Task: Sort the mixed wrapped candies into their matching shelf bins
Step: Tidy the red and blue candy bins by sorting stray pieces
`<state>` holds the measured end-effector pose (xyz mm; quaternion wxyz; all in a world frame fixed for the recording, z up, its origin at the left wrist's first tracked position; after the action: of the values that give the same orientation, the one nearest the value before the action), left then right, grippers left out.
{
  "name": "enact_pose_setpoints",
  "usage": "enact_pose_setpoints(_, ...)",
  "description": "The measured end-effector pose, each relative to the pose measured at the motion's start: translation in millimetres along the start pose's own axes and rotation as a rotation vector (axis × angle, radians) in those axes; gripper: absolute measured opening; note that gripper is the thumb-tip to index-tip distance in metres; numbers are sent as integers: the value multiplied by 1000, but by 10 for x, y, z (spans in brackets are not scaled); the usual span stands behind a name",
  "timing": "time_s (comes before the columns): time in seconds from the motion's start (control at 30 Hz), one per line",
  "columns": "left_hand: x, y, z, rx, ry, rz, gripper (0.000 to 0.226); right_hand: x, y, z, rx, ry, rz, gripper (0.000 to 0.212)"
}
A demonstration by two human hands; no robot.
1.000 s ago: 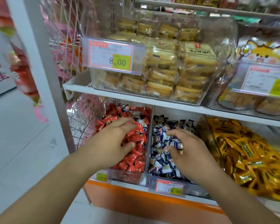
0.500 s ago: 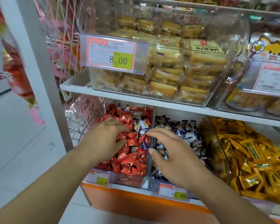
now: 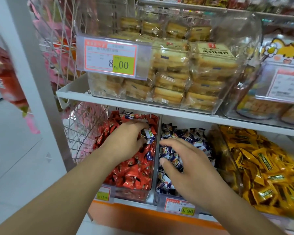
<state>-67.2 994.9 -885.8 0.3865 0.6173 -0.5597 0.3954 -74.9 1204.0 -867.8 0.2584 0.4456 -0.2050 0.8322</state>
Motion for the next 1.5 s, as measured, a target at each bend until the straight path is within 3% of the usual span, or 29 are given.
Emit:
enact_pose_setpoints(0.13,-109,99,54,-4,86,39,56,1,-14,-78,-36,32,4,44)
enact_pose_setpoints(0.33,-89,78,23,-8,230,2,36,4,30,-101,-71,68,1,39)
enact_pose_setpoints(0.53,-3,34,-25,-14,220,-138,25,-13,8,-98,-75,59,-6,41)
enact_pose_setpoints(1.0,306,-355,-275,-25,-150,-162,22,56,67,-21,-28,198,-92,39)
enact_pose_setpoints(1.13,183,-434,-527,-110,-138,-13,18,115,23,37,36,268,-209,7)
enact_pose_setpoints(1.27,75,-367,-493,-79,-275,15,39,221,-76,-121,-44,170,-323,14)
enact_pose_setpoints(1.33,68,-308,-360,-43,-319,-51,38,281,-113,-259,-139,86,-306,3)
enact_pose_setpoints(1.43,17,-213,-151,10,-296,-64,41,293,-134,-377,-254,-19,-209,32)
enact_pose_setpoints(1.5,-30,-166,-47,24,-222,-25,53,288,-134,-363,-239,-4,-183,34)
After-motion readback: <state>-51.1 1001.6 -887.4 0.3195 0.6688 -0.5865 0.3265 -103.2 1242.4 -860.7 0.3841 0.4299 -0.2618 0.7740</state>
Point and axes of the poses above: each hand's wrist, its own y-axis towards the middle knuckle, its own x-axis out of the back of the hand, z = x × y, the point moved 4 cm from there along y, towards the middle knuckle, and after that the axes turned 14 degrees about z, right-handed, at the moved point
